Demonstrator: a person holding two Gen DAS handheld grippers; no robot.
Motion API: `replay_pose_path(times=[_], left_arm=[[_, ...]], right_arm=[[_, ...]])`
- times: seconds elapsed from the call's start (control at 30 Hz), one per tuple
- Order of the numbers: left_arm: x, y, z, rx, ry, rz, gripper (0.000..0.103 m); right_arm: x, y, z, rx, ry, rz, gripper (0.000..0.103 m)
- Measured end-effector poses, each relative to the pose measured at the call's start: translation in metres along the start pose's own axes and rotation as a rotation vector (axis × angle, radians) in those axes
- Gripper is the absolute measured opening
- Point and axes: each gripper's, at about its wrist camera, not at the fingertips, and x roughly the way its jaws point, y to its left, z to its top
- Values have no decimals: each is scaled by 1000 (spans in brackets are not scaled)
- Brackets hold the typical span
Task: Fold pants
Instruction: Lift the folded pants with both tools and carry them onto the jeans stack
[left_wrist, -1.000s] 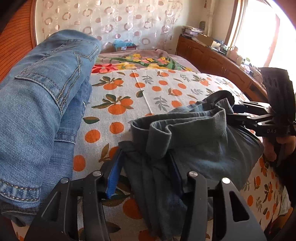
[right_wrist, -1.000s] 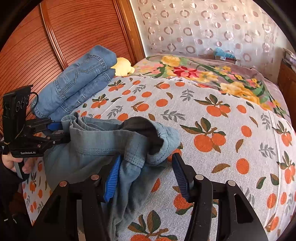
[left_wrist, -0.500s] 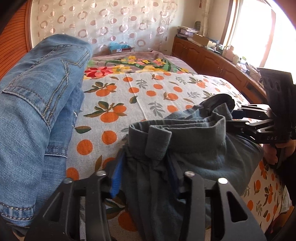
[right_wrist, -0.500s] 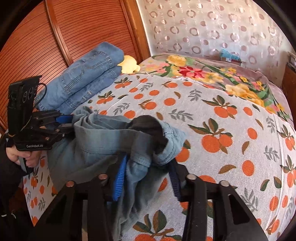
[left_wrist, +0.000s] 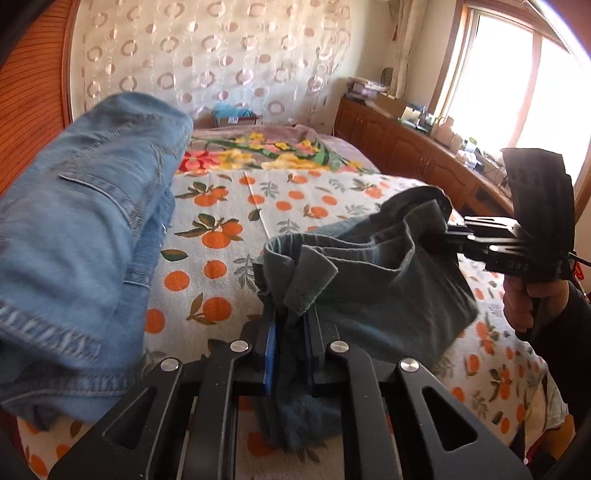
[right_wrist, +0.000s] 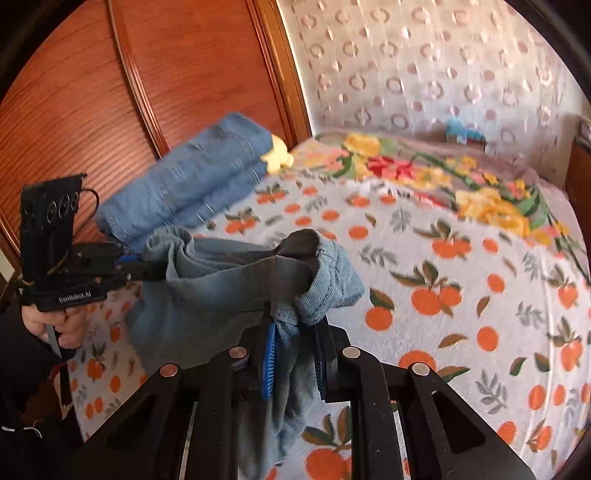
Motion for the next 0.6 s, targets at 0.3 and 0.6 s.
replay_pose_path(times=[0.3, 0.6], left_arm=[[-68, 0, 7, -28, -158, 17, 13], [-122, 37, 32, -96, -300, 123, 13]], right_arm=[[-37, 38, 37, -114, -89, -30, 17], [-3, 90, 134, -249, -141, -20, 17]])
